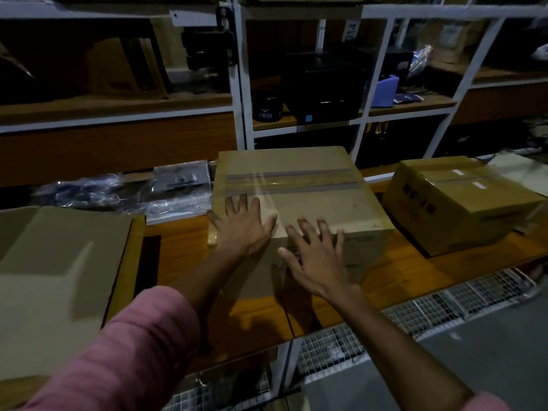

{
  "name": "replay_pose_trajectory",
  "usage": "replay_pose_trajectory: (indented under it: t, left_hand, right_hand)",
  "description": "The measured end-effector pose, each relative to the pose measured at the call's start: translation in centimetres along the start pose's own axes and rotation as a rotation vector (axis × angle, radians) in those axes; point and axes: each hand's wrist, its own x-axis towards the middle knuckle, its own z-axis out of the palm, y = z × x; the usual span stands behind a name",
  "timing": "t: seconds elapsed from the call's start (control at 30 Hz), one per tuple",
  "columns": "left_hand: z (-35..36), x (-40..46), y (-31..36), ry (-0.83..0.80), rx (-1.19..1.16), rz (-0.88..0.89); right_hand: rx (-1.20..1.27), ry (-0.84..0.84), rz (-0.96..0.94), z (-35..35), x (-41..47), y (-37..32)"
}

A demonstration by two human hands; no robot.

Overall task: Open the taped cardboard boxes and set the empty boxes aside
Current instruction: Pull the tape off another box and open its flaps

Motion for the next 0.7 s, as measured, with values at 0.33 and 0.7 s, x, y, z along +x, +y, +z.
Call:
replay_pose_trajectory:
  t: [0.33, 0.7]
  left_hand:
    - [-0.3, -5.4, -4.1, -0.024, 0.012, -0.042]
    - [-1.1, -9.1, -6.5, -0.037, -0.023, -0.055]
  right_hand:
    - [0.052, -0.040, -0.046, -0.7, -3.1, -4.1]
    - [0.040, 0.037, 0.064, -1.7, -0.5, 0.5]
